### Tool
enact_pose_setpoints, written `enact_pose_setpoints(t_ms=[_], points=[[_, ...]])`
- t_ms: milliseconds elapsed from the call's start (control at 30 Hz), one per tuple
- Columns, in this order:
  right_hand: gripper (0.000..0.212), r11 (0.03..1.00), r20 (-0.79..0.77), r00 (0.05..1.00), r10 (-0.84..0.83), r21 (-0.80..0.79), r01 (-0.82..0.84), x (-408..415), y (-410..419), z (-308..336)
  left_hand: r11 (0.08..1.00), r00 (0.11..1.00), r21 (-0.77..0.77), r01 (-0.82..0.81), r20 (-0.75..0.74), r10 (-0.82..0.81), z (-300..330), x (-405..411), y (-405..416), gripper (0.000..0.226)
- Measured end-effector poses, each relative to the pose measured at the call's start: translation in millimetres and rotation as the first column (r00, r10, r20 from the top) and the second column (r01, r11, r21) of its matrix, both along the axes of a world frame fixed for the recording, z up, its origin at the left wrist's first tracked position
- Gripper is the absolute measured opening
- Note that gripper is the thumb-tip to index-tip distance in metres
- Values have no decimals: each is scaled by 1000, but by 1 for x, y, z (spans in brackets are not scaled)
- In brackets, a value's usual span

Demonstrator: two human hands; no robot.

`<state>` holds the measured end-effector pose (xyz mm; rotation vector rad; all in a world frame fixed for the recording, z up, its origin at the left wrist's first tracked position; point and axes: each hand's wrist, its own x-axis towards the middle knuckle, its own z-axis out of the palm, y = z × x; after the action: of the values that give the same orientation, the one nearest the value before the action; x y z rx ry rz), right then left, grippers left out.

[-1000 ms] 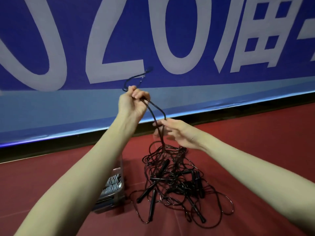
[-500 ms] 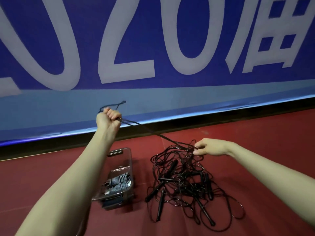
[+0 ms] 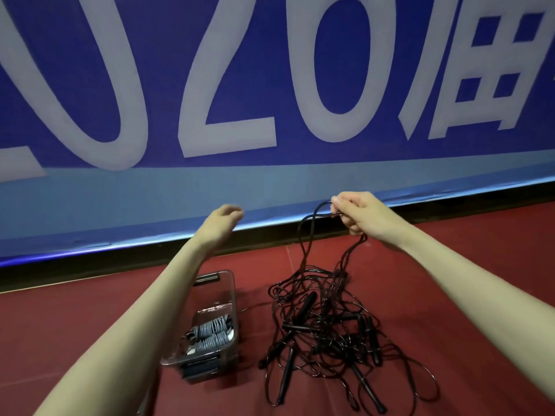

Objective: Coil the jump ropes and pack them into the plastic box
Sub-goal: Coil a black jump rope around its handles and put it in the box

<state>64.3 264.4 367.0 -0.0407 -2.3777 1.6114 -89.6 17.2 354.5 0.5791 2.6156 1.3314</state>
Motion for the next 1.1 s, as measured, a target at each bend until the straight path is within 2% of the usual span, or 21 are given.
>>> enact_pose_setpoints(t_ms=[33, 67, 133, 167, 233, 267, 333, 433, 467, 533, 600, 667, 800, 900, 1000, 1100], points=[[32, 1000, -8, 1000, 11, -4, -11, 0, -4, 4, 984, 993, 142, 105, 31, -110, 11, 14, 10, 27], [32, 1000, -18, 1000, 22, -13, -22, 0, -7, 7, 955, 969, 180, 237, 32, -247, 23, 31, 21, 38], [33, 999, -38, 999, 30, -41, -32, 1, -12, 11, 862, 865, 159, 481, 77, -497, 37, 61, 44, 49], [33, 998, -51, 999, 16, -61, -19, 1, -14, 13, 821, 816, 147, 552, 106, -568, 39, 72, 53, 47], [33, 995, -77, 997, -25, -97, 17, 4, -13, 17, 810, 804, 147, 568, 111, -584, 41, 83, 67, 27], [33, 994, -83, 996, -32, -104, 23, 7, -12, 19, 820, 822, 181, 543, 89, -563, 41, 86, 71, 18], [28, 998, -78, 997, 4, -58, -8, 14, -10, 20, 824, 855, 314, 472, 66, -515, 45, 84, 73, 19], [22, 973, 2, 995, 102, 210, -100, 20, -12, 20, 801, 891, 456, 388, 37, -453, 55, 79, 69, 26], [22, 960, 29, 992, 122, 249, -125, 19, -11, 20, 795, 896, 472, 380, 27, -444, 56, 79, 69, 27], [22, 960, 83, 986, 143, 231, -159, 12, -7, 15, 772, 900, 521, 365, 13, -435, 60, 83, 70, 29], [21, 937, 169, 971, 166, 278, -209, 3, 1, -2, 701, 915, 649, 296, 19, -404, 73, 84, 67, 30], [20, 900, 265, 949, 168, 351, -257, -3, 10, -32, 586, 930, 780, 221, 12, -367, 92, 74, 55, 30], [13, 951, 364, 918, 160, 192, -242, 0, 24, -79, 420, 947, 903, 90, 53, -317, 97, 37, 23, 32], [19, 996, 290, 952, 91, -8, -93, -2, 26, -76, 408, 944, 912, -33, 163, -287, 68, 12, 7, 32], [30, 956, 145, 987, -66, -275, 104, -10, 21, -52, 500, 942, 856, -136, 268, -202, 37, -5, -4, 30], [35, 918, -17, 989, -150, -374, 133, -13, 15, -22, 661, 957, 720, -210, 291, -12, 13, -13, -10, 29]])
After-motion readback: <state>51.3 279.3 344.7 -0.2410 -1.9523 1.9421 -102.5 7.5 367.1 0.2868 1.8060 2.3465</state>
